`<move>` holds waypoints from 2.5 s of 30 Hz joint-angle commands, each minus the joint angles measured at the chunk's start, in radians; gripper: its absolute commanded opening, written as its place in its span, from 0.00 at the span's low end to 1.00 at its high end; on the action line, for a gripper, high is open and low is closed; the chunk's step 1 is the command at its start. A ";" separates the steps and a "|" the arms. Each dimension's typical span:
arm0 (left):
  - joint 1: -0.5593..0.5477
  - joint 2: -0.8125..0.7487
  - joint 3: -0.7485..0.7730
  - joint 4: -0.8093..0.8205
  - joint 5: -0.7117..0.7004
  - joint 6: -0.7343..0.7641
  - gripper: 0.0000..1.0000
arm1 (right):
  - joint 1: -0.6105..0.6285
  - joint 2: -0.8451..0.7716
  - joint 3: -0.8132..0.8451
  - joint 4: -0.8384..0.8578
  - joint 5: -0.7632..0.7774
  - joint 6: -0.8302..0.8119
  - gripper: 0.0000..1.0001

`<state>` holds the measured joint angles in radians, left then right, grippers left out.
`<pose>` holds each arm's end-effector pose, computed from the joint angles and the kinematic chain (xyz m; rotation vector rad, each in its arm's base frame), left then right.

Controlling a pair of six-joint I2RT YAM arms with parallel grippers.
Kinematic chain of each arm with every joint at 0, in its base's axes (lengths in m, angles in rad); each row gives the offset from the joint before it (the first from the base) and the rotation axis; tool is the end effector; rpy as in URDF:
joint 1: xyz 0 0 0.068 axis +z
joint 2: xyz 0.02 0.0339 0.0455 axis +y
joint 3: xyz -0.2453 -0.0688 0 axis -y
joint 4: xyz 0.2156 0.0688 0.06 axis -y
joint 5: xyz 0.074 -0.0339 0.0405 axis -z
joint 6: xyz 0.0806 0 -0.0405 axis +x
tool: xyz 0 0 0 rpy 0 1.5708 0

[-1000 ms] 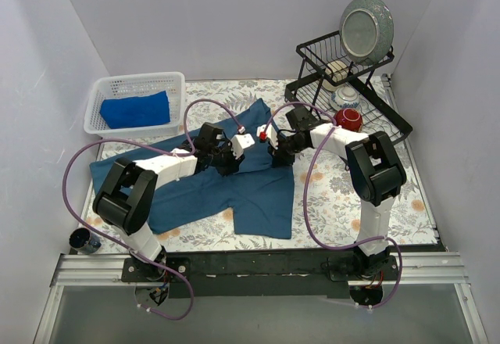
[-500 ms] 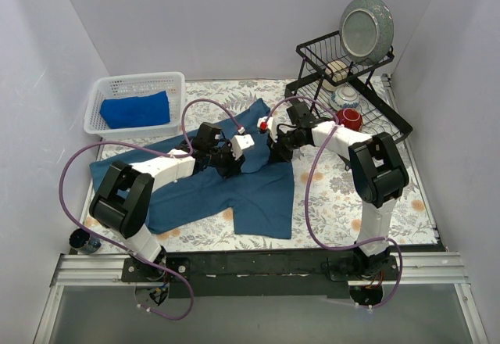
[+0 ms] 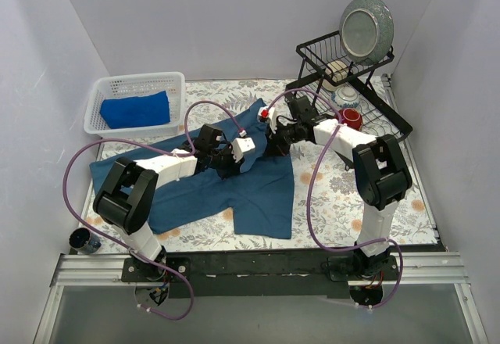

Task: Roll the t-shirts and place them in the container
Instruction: Fold the T-shirt at the center of the board.

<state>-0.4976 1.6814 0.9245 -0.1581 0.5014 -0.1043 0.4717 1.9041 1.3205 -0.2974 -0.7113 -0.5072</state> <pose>0.2743 -0.1931 0.1382 0.7092 2.4337 -0.8723 0.3317 0.2283 0.1724 -1.3614 1.8985 0.8452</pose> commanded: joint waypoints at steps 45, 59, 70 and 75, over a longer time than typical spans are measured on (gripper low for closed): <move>0.222 0.319 0.376 0.154 -0.067 -0.218 0.23 | 0.067 -0.120 0.060 -0.141 -0.002 0.167 0.01; 0.225 0.380 0.395 0.203 -0.109 -0.230 0.24 | 0.073 -0.108 0.092 -0.221 -0.025 0.133 0.09; 0.229 0.409 0.416 0.219 -0.120 -0.238 0.25 | 0.055 -0.014 0.236 -0.364 0.002 0.091 0.49; 0.229 0.416 0.416 0.221 -0.112 -0.236 0.26 | -0.053 0.175 0.571 -0.318 0.096 0.113 0.50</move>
<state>-0.2737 2.0941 1.3121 0.0536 0.3927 -0.3408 0.5159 1.9480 1.6276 -0.6704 -0.6983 -0.4149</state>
